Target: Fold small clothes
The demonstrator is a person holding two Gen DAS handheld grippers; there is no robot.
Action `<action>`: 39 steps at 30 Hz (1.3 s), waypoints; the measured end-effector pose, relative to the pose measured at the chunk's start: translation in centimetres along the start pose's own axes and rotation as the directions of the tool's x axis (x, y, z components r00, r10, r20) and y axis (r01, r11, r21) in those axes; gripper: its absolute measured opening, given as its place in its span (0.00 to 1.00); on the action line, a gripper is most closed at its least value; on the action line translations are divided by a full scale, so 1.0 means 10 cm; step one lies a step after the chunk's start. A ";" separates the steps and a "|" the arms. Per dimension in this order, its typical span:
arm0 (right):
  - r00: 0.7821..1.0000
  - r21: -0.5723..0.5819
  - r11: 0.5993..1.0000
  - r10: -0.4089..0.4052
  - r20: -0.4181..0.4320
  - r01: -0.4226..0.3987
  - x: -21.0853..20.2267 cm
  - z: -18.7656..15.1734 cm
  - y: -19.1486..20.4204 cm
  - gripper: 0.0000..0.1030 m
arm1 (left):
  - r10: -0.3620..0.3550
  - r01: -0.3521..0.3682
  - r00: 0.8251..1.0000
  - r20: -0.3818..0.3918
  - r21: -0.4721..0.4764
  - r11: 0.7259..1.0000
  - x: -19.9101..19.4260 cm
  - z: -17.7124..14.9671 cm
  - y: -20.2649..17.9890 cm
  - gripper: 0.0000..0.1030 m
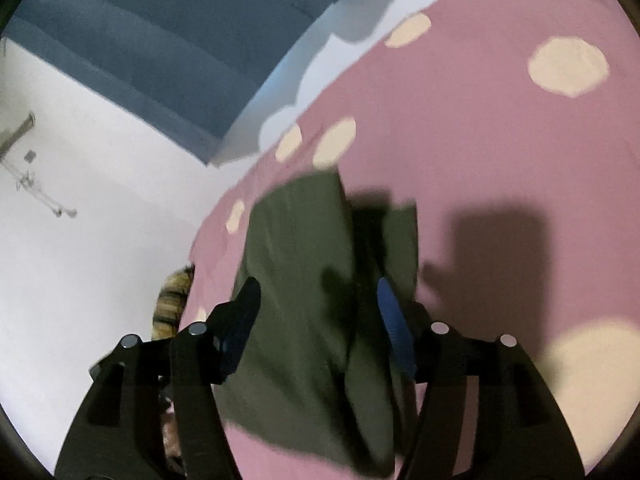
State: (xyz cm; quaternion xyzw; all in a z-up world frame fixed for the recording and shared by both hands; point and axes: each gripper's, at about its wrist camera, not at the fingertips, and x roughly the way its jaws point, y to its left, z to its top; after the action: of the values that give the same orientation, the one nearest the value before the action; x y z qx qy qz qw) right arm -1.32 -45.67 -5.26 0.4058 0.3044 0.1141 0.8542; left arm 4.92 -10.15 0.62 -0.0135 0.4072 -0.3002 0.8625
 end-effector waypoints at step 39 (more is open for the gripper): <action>0.993 0.121 0.993 0.007 -0.121 0.007 1.03 0.37 -0.55 0.42 | 0.092 -0.093 0.986 -0.138 -0.001 0.996 1.13 0.42 0.09 0.83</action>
State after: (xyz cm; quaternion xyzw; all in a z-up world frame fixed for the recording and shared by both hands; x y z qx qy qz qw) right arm 8.77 -46.95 -12.11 0.4492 0.3620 0.1199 0.8080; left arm 13.88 -16.38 -4.67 0.0228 0.4670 -0.2583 0.8454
